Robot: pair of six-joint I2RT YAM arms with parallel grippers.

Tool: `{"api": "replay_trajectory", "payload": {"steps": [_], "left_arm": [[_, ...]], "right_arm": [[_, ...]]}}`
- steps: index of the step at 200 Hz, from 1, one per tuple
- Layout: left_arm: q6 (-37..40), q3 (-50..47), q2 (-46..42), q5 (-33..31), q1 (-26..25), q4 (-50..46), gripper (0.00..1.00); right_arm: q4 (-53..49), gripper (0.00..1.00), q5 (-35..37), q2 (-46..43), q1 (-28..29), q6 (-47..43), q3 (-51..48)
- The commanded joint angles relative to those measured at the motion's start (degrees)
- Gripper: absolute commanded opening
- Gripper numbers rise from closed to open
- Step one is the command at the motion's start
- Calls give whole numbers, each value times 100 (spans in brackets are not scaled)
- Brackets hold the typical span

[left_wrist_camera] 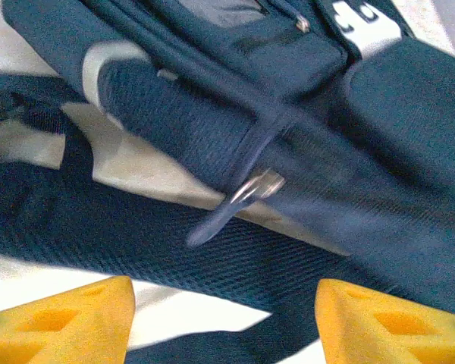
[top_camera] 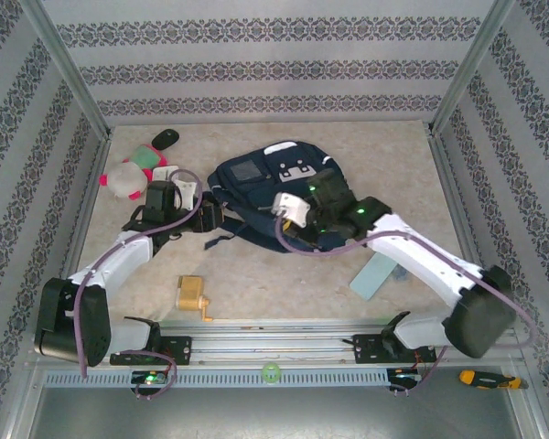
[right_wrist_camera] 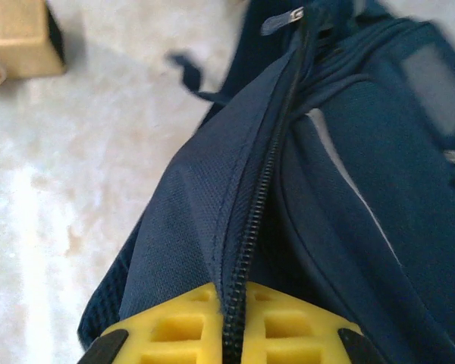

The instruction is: Pack books, pencil case, and school supplies into a backpack

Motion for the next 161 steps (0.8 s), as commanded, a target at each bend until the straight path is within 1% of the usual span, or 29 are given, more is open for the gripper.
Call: {"api": "replay_trajectory", "payload": {"steps": [1,21,36,43,56,81,99,114,137,161], "left_arm": [[111,-475,-249,618,-5,1475,61],[301,-887,-324,670,-77,2159,60],[559,-965,-259,627,-116,2252,60],[759,-976,-188,719,-126,2312,58],[1046,-965,-64,811,-167,2444,58],[1205,-863,325,1032,-203,2882,58],[1393,-566,646,1162,-269,2668,58],[1430,-453,868,1145,-312,2687,58],[1389,-488,1145,1084,-356,2999,51],[1391,-441,1377,1017,-415,3158,50]], "right_arm": [[-79,0,-399,-93,-259,-361,126],[-151,0,-631,-160,-532,-443,220],[-142,0,-769,-246,-625,-512,217],[-134,0,-826,-283,-649,-526,215],[-120,0,-931,-338,-676,-535,202],[-83,0,-1041,-404,-688,-545,162],[-81,0,-1041,-427,-694,-545,165],[-57,0,-1037,-453,-694,-529,170],[2,0,-1022,-505,-707,-525,164],[7,0,-1017,-511,-712,-510,165]]}}
